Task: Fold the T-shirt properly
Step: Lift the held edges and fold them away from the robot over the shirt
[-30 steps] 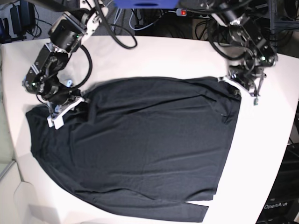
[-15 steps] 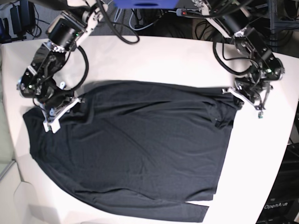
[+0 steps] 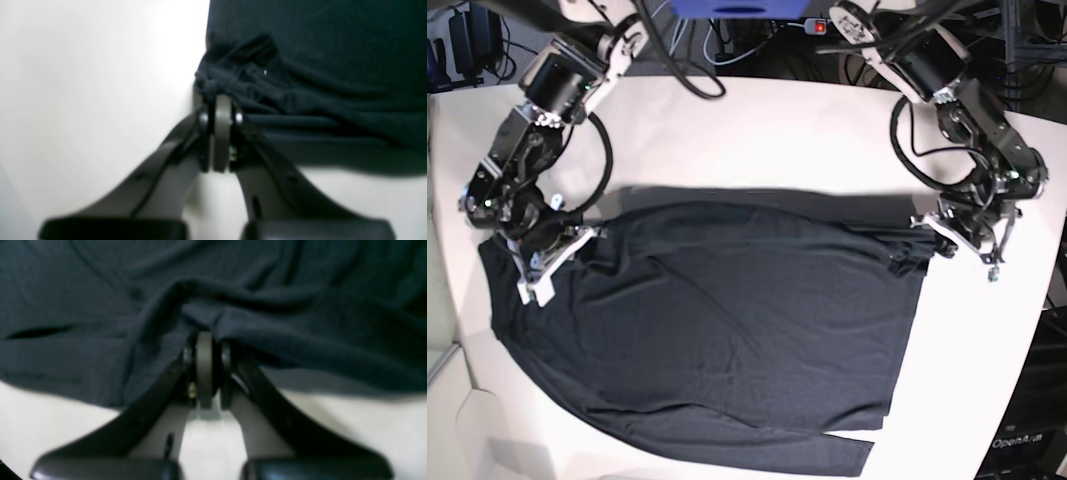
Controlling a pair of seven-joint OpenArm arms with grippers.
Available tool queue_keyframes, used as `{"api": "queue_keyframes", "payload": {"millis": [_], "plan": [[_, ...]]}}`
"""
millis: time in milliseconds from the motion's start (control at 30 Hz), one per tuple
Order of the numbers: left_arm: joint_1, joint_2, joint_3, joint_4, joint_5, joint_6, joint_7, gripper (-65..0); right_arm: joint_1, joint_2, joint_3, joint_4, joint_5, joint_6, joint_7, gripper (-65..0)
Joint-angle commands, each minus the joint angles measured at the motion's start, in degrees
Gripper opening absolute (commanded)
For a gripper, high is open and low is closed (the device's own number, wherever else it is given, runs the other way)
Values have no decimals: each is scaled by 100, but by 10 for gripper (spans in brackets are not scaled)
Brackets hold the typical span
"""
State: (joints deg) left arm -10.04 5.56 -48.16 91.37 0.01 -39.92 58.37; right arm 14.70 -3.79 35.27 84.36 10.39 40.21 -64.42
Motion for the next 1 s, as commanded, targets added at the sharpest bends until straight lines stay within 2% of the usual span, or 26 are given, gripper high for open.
{"api": "queue_keyframes", "payload": {"millis": [0, 133, 367, 467, 600, 833, 967], "plan": [[-187, -33, 29, 151, -49, -8, -118, -650, 135, 102, -6, 96, 55, -21, 108, -648], [-380, -68, 21, 107, -49, -8, 146, -650, 249, 155, -6, 87, 55, -21, 108, -648], [-609, -68, 65, 63, -41, -8, 163, -650, 416, 234, -15, 70, 55, -21, 117, -648], [-662, -68, 65, 63, -76, 208, 146, -650, 477, 243, -41, 61, 55, -21, 152, -648], [-864, -68, 65, 54, -49, 225, 172, -650, 583, 243, -41, 61, 64, -21, 161, -648], [-969, -68, 144, 54, -58, 797, 146, -650, 627, 252, -58, 61, 55, -21, 161, -647], [-952, -68, 434, 54, -49, 1175, 137, -650, 618, 357, -357, 61, 55, -21, 161, -647]]}}
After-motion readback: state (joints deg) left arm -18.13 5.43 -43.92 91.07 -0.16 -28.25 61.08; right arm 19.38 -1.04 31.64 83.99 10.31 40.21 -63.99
